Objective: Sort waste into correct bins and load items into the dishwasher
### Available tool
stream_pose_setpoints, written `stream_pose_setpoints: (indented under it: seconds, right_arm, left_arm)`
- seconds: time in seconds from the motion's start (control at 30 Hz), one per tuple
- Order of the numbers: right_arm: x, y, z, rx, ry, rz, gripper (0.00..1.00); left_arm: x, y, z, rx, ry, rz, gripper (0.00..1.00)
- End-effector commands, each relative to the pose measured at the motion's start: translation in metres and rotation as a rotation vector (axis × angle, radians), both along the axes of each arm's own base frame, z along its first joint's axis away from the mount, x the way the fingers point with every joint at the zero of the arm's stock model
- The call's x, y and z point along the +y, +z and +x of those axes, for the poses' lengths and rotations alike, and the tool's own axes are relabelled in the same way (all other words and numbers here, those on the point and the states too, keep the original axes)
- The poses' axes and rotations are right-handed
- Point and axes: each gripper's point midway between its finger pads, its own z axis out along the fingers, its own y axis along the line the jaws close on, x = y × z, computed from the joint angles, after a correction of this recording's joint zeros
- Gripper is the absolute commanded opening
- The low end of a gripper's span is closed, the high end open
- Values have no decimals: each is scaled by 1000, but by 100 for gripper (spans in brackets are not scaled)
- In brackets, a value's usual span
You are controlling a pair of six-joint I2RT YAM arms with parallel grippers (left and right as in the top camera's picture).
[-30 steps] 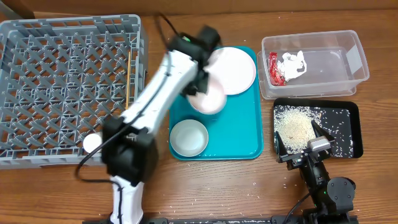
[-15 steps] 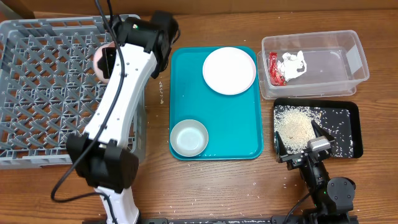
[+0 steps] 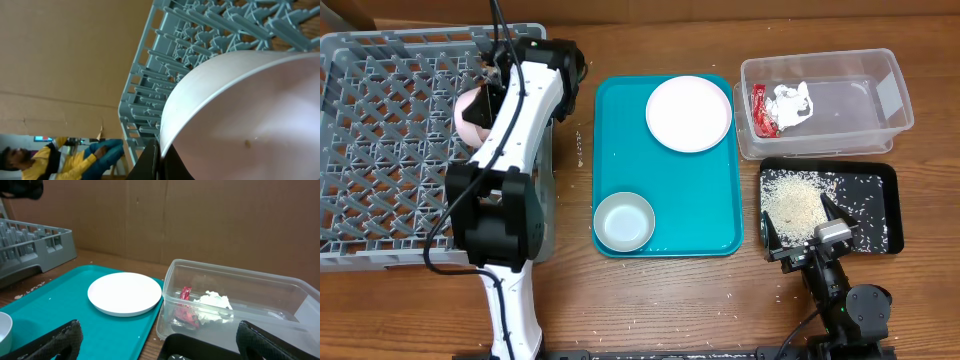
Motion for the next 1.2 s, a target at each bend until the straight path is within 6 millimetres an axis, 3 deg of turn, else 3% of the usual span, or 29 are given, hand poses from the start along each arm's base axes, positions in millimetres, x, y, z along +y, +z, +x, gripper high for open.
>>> stream_pose_setpoints:
  seconds: [0.0, 0.17, 0.43, 0.47, 0.6, 0.7, 0.8, 0.87, 0.93, 0.97, 1.03, 1.17]
  right_arm:
    - [-2, -2, 0, -5, -11, -3, 100]
    - [-2, -2, 0, -5, -11, -3, 100]
    - [-2, -2, 0, -5, -11, -3, 100]
    - [-2, -2, 0, -5, -11, -3, 99]
    - [-2, -2, 0, -5, -11, -3, 100]
    - [-2, -2, 0, -5, -11, -3, 100]
    - [-2, -2, 0, -5, -11, -3, 100]
    - [-2, -2, 0, -5, -11, -3, 100]
    - [-2, -2, 0, -5, -11, -3, 99]
    - [-2, -2, 0, -5, -11, -3, 100]
    - [-2, -2, 0, -5, -11, -3, 100]
    - [-2, -2, 0, -5, -11, -3, 99]
  left_arm:
    - [-1, -12, 1, 53, -6, 23, 4]
    - [-6, -12, -5, 100, -15, 17, 4]
    - [-38, -24, -8, 128, -54, -64, 4]
    - [-42, -26, -9, 130, -59, -72, 6]
    - [-59, -32, -12, 144, -74, -121, 32]
    - [-77, -33, -17, 142, -72, -213, 40]
    - [-115, -33, -16, 86, -87, -406, 52]
    - [-152, -38, -7, 43, -133, -584, 76]
    - [-202, -48, 6, 41, -234, -814, 98]
    - [-231, -53, 13, 58, -316, -934, 100]
    - [-270, -57, 22, 89, -453, -1081, 100]
    - [-305, -61, 41, 1, -515, -1221, 95]
